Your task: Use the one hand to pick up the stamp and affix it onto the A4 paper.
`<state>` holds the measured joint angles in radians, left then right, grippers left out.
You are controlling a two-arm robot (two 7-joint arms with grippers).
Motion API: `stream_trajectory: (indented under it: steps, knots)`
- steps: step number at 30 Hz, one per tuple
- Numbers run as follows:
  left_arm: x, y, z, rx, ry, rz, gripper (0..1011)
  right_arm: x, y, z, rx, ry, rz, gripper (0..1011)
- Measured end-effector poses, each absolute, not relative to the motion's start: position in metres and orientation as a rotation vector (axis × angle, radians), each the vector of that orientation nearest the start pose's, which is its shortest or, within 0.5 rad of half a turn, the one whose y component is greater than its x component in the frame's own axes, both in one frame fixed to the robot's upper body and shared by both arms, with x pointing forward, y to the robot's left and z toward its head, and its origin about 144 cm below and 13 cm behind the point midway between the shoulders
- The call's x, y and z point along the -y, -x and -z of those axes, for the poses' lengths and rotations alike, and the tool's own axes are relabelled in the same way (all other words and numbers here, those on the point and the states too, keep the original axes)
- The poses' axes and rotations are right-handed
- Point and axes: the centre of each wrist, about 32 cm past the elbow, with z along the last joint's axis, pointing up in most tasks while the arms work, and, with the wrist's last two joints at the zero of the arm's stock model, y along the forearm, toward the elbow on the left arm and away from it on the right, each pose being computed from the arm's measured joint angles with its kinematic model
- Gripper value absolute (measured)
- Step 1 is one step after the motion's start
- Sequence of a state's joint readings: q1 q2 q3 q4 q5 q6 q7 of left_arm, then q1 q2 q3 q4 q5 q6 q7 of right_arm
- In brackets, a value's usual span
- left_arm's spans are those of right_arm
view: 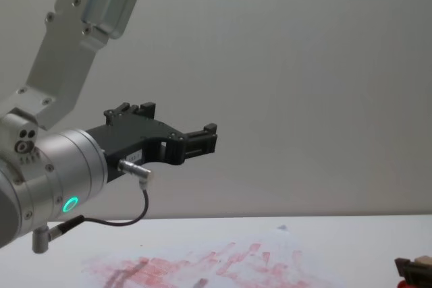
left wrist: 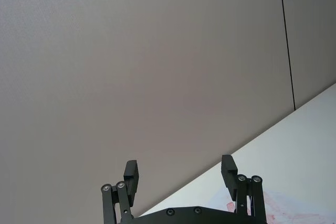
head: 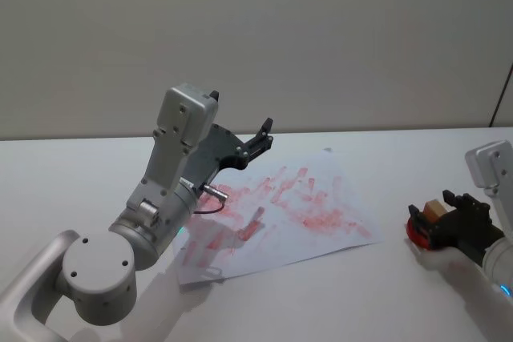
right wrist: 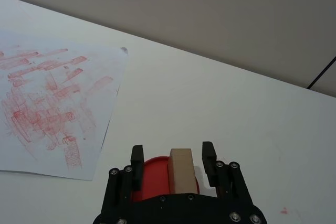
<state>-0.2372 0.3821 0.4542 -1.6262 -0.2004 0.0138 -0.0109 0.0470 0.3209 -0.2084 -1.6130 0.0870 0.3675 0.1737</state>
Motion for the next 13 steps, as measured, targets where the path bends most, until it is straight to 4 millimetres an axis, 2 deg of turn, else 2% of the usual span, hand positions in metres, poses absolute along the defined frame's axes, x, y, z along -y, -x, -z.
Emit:
stream_trajectory:
  steps: [1,2,4,5,13]
  knots:
    - [-0.1984,-0.492,-1.2044,0.268,-0.061,-1.124,1001,0.2538,-0.4654,-1.1606,-0.076,0.437,1.214,624]
    - [-0.1984,-0.492,-1.2044,0.268,-0.061,-1.124,1001,0.2537,-0.4655,-1.1605,-0.076,0.438,1.213,693]
    - [-0.1984,-0.492,-1.2044,0.268,-0.061,-1.124,1001,0.2536,-0.4656,-1.1605,-0.076,0.438,1.213,733]
    - [-0.1984,-0.492,-1.2044,0.268,-0.061,-1.124,1001,0.2536,-0.4657,-1.1605,-0.076,0.438,1.213,788]
    - [-0.1984,-0.492,-1.2044,0.268,-0.061,-1.124,1001,0.2532,-0.4662,-1.1603,-0.075,0.438,1.211,991]
